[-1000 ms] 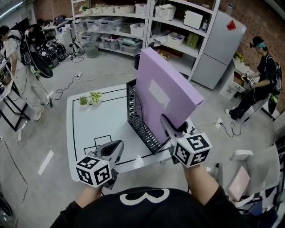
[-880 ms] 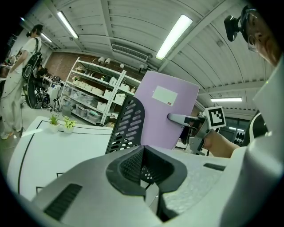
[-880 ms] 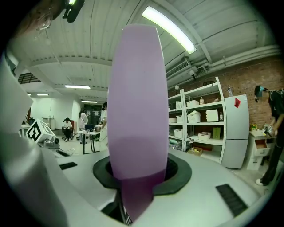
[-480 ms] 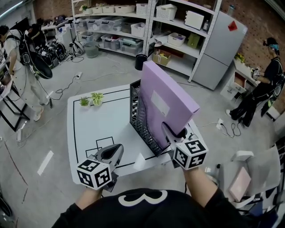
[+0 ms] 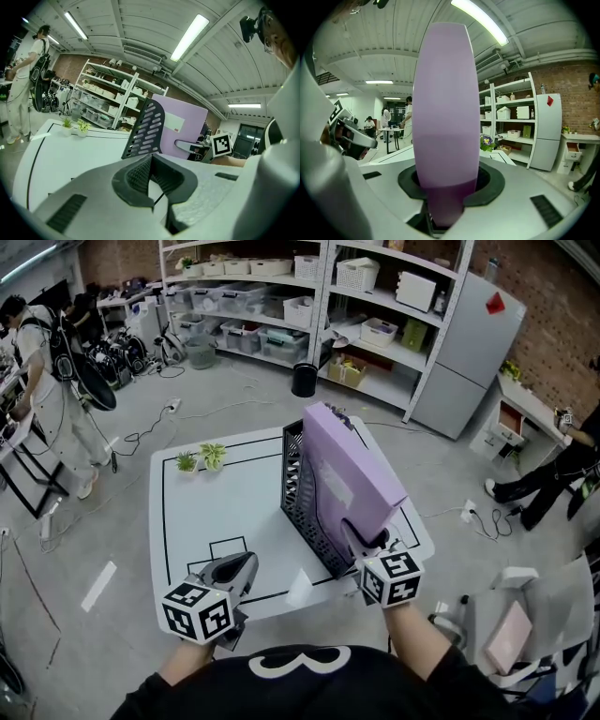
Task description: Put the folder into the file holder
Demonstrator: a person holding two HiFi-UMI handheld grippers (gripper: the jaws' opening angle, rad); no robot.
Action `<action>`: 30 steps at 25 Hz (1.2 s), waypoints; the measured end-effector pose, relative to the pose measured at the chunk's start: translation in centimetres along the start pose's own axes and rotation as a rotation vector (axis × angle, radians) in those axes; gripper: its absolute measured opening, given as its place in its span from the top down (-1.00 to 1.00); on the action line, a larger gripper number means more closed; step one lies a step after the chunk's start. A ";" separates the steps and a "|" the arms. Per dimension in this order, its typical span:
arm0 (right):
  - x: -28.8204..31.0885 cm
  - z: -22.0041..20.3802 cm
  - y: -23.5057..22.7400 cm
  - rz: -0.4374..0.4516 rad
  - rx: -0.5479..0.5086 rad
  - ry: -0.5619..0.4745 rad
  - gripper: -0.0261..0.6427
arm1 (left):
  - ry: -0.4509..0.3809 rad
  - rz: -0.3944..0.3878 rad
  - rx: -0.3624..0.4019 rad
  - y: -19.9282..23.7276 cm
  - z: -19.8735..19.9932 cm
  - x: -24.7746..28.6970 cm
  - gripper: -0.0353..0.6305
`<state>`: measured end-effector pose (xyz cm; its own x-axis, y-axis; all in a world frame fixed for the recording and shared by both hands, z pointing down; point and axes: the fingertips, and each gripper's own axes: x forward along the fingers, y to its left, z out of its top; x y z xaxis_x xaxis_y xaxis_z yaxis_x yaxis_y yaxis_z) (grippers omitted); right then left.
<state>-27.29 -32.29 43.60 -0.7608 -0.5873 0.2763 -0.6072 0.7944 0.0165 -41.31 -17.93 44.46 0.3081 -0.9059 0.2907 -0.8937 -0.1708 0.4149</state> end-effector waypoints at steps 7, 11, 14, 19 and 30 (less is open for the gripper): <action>0.6 -2.2 0.4 0.019 -0.014 0.057 0.49 | 0.005 0.005 0.001 0.1 -0.2 -0.1 0.88; 0.6 -2.3 0.5 0.021 -0.029 0.064 0.44 | 0.004 0.017 -0.006 -0.1 -0.7 -0.1 0.88; 0.3 -2.5 0.7 0.030 -0.034 0.071 0.41 | 0.008 0.017 0.000 -0.9 -1.0 0.0 0.88; -1.1 -2.3 0.9 0.054 -0.029 0.078 0.28 | 0.001 0.029 0.014 -2.7 -0.9 -0.6 0.88; -11.3 -1.4 2.0 0.174 0.126 0.025 0.18 | -0.021 0.022 0.006 -10.9 -2.9 -3.4 0.88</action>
<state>-19.61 -23.85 41.82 -0.8517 -0.4375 0.2886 -0.4922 0.8568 -0.1535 -31.68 -11.86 41.50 0.2818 -0.9174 0.2810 -0.9020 -0.1534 0.4036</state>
